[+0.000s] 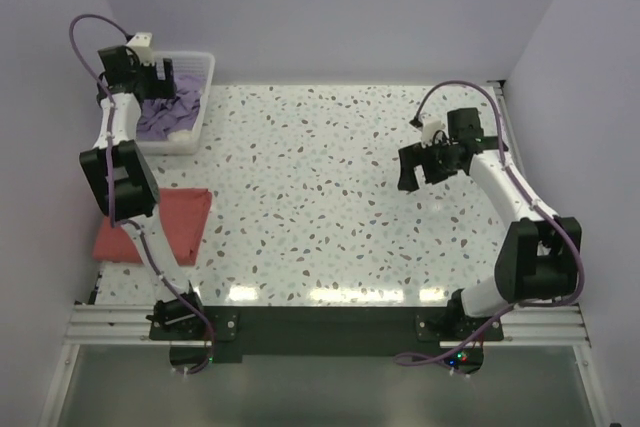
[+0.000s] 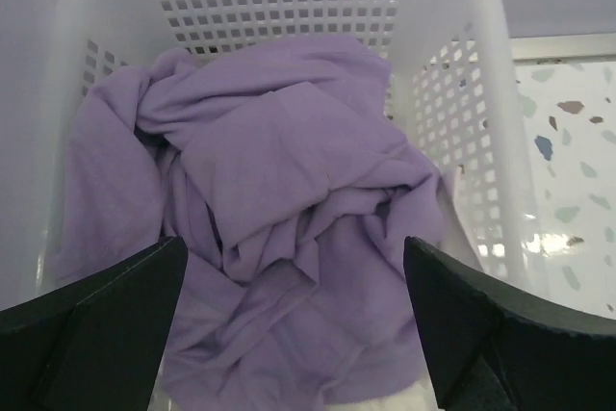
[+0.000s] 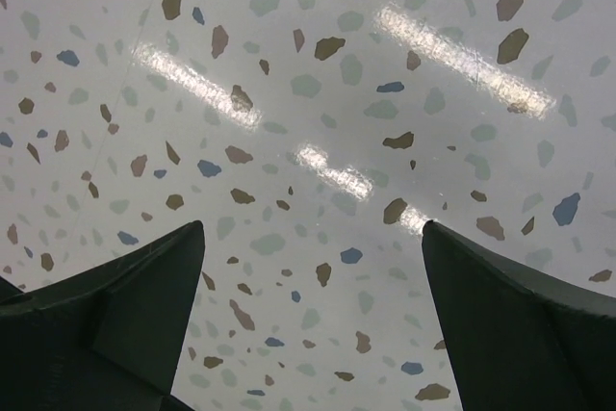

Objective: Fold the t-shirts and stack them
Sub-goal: Grab the tshirt from the pile

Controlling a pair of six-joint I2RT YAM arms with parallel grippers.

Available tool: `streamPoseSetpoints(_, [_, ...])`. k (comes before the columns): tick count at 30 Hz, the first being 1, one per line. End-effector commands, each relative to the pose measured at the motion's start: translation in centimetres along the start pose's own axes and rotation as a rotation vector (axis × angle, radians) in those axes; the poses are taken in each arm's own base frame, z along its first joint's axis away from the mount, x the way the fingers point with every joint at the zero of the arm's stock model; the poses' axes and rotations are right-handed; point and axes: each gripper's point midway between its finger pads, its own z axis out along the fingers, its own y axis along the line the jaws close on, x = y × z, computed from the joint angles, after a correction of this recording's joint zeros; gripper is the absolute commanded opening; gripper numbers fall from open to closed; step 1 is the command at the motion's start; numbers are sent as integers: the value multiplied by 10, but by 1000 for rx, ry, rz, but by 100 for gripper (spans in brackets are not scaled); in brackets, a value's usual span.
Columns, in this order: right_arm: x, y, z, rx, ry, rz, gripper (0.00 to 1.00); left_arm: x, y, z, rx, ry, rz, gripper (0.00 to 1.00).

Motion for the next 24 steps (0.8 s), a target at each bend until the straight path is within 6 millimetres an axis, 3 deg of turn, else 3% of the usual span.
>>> streamPoseSetpoints(1, [-18, -2, 3, -14, -45, -12, 99, -25, 15, 25, -50, -143, 67, 100])
streamPoseSetpoints(4, [-11, -4, 9, -19, -16, -13, 99, -10, 20, 56, -46, -122, 65, 100])
streamPoseSetpoints(8, [-8, -5, 11, -22, 12, -30, 99, 16, 30, 83, -70, -74, 51, 97])
streamPoseSetpoints(12, [-13, -4, 6, -27, 18, -43, 99, 19, 31, 86, -66, -75, 32, 72])
streamPoseSetpoints(13, [-13, -4, 6, -28, 19, -43, 99, 12, 27, 83, -48, -88, 29, 61])
streamPoseSetpoints(14, [-12, -4, 6, -33, 20, -43, 99, 7, 27, 80, -42, -95, 25, 57])
streamPoseSetpoints(17, [-17, -2, 4, -40, 13, -47, 99, -20, 13, 62, 21, -137, 27, 23])
streamPoseSetpoints(18, [-19, -2, 2, -40, 5, -52, 99, -32, 7, 54, 53, -162, 26, 6])
streamPoseSetpoints(19, [-21, -2, 1, -39, 1, -54, 99, -58, 4, 36, 60, -211, 37, 0])
streamPoseSetpoints(21, [-26, -1, -3, -38, -12, -64, 99, -91, -5, 14, 85, -286, 48, 0])
streamPoseSetpoints(22, [-28, -1, -5, -37, -18, -65, 99, -121, -10, -12, 99, -351, 69, 0])
streamPoseSetpoints(24, [-31, 1, -9, -37, -33, -76, 99, -155, -20, -41, 125, -436, 86, 0])
